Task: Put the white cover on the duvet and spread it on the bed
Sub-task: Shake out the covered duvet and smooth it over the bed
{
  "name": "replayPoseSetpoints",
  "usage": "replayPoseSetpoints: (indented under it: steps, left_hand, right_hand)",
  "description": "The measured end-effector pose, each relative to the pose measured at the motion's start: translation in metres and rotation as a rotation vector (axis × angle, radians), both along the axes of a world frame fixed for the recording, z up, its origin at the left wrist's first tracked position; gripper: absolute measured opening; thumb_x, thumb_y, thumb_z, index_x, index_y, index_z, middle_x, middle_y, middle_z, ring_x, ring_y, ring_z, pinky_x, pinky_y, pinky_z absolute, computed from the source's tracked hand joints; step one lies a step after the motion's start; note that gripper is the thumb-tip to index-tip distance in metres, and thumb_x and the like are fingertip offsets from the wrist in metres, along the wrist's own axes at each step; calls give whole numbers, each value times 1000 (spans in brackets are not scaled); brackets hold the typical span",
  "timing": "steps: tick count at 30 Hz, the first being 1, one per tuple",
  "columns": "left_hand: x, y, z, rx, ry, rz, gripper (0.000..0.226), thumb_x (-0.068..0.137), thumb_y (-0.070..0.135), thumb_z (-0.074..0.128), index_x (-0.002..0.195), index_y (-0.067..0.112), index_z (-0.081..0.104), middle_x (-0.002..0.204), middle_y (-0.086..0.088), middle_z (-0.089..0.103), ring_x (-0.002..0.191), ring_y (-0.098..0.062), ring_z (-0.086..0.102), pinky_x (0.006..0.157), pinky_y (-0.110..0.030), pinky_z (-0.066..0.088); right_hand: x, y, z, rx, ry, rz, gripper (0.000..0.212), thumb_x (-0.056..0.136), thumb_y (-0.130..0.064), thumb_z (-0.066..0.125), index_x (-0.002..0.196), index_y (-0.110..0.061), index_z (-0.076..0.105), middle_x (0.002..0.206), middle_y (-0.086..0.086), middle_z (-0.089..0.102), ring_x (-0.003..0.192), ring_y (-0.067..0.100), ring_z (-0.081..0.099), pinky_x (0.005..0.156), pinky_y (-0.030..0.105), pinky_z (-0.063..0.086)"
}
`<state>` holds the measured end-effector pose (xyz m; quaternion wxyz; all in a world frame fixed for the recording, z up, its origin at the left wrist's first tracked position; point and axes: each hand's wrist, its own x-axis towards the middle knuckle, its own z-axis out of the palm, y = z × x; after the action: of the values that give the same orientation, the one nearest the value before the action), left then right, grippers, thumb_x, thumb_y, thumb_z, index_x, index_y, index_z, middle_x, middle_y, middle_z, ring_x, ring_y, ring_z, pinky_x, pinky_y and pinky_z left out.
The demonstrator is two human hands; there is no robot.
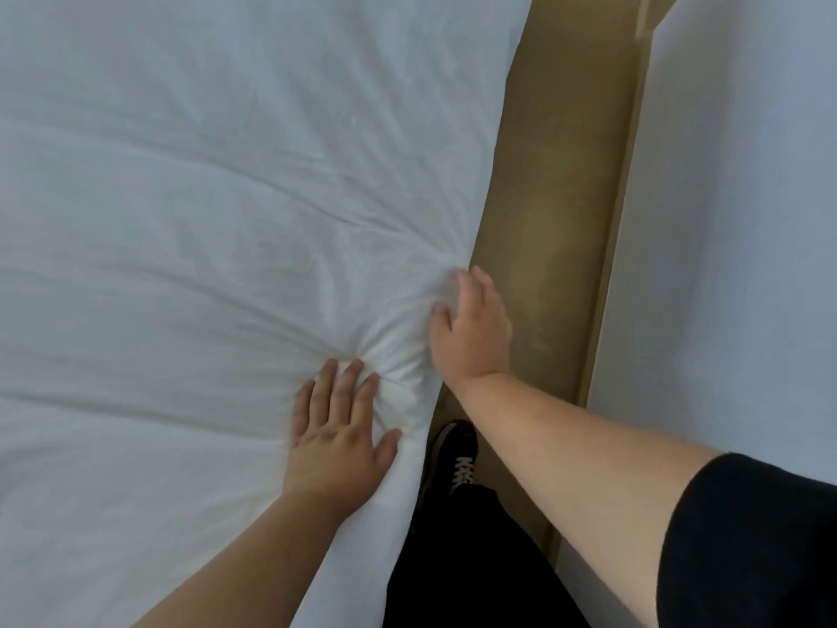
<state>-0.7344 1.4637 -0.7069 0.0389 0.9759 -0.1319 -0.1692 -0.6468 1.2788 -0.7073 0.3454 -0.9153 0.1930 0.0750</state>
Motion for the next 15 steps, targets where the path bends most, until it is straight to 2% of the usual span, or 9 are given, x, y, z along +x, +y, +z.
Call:
replayPoseSetpoints:
  steps: [2,3,5,6,8,9,10,12,15]
  left_hand:
    - [-4,2,-4,-19,-13,-14,71,87,58,46,142,13,49,156,-9,36,149,-34,22,122,-48,7]
    - [-4,3,-5,-24,-21,-18,71,87,58,45,142,12,50,156,-9,37,149,-34,22,122,-47,6]
    - [-3,6,-5,-17,-18,-16,71,87,58,46,142,14,50,155,-9,38,149,-34,23,122,-46,4]
    - [-4,7,-4,-12,-12,-19,70,87,58,46,142,15,50,155,-8,39,148,-33,24,121,-45,5]
    - [-2,6,1,-5,-17,-24,66,88,58,44,140,18,51,151,-6,44,145,-32,30,118,-45,13]
    - [-1,7,5,-3,-24,-11,62,88,57,43,137,20,54,148,-5,47,143,-31,34,116,-46,19]
    - [2,7,9,-10,-34,5,58,89,55,42,134,20,57,143,-3,51,139,-29,38,113,-47,27]
    - [10,5,13,-41,-59,33,51,89,51,41,124,20,63,131,-2,58,128,-28,45,105,-49,39]
    - [31,0,12,-85,-102,78,43,90,48,41,112,19,64,114,-1,62,109,-29,52,92,-48,46]
  right_hand:
    - [17,32,14,42,-287,203,50,94,-29,52,144,-23,50,158,4,36,147,27,30,116,47,23]
    - [28,42,15,28,-350,341,48,94,-29,52,142,-26,52,158,2,37,148,26,28,117,47,19]
    - [39,43,6,-36,-206,524,43,98,-35,48,141,-34,52,161,-7,32,152,20,19,121,48,9]
    - [36,33,-7,-67,-63,458,43,100,-41,44,143,-36,48,161,-9,31,152,19,19,121,48,9]
    - [21,-2,-36,26,277,7,49,101,-52,39,144,-31,47,155,-3,42,143,24,37,118,45,27]
    - [14,-16,-47,178,469,-256,55,100,-55,37,144,-24,48,151,3,48,136,29,46,114,44,35]
    - [8,-25,-52,342,584,-413,59,100,-57,38,144,-19,49,147,7,52,131,31,51,111,44,39]
    - [9,-28,-64,667,601,-529,54,98,-55,48,137,-19,58,137,5,61,124,27,57,107,42,44]
    - [29,-14,-66,1133,625,-661,42,88,-50,68,114,-18,73,114,5,74,114,28,65,100,42,51]
